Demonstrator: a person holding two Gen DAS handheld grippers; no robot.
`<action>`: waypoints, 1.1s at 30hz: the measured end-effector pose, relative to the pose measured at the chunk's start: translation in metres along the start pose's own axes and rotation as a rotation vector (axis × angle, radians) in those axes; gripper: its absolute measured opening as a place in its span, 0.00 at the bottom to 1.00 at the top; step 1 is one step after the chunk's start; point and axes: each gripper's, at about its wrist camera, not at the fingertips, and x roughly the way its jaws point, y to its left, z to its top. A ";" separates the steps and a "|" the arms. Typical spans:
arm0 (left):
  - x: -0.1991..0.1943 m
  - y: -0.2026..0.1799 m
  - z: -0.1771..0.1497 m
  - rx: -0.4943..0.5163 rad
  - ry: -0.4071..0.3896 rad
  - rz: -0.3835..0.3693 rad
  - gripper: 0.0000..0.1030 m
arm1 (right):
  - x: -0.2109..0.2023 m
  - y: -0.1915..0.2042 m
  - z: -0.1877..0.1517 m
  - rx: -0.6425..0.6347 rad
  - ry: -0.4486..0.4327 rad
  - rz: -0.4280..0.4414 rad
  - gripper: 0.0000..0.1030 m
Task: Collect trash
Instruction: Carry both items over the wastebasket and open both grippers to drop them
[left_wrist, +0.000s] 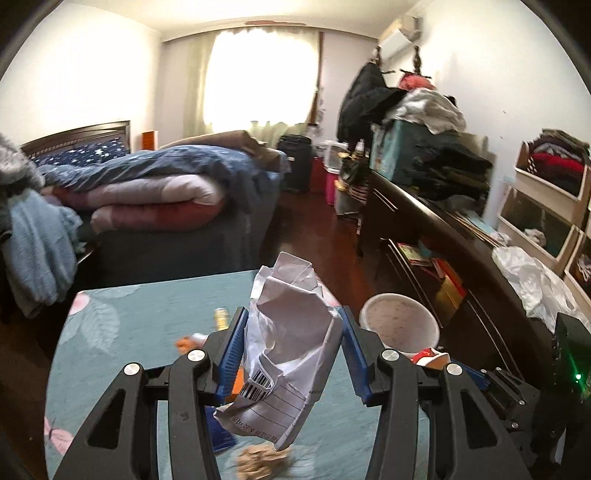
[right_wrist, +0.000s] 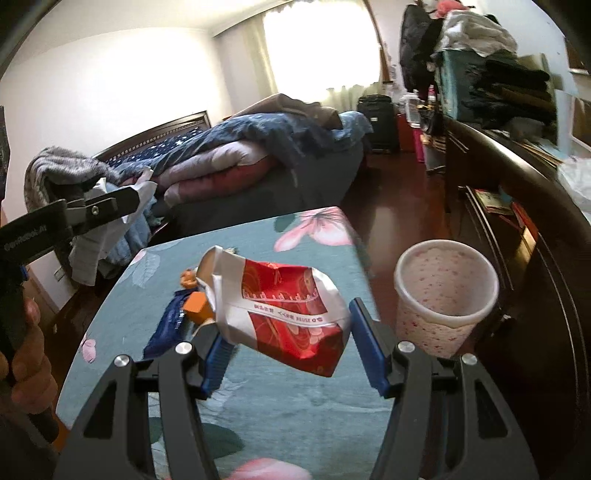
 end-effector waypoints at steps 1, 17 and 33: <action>0.003 -0.005 0.000 0.005 0.003 -0.006 0.48 | 0.000 -0.007 0.000 0.008 -0.001 -0.009 0.59; 0.093 -0.093 0.007 0.113 0.101 -0.128 0.48 | 0.004 -0.103 -0.004 0.125 -0.017 -0.146 0.59; 0.205 -0.165 0.019 0.200 0.203 -0.187 0.48 | 0.061 -0.193 0.006 0.212 -0.012 -0.252 0.59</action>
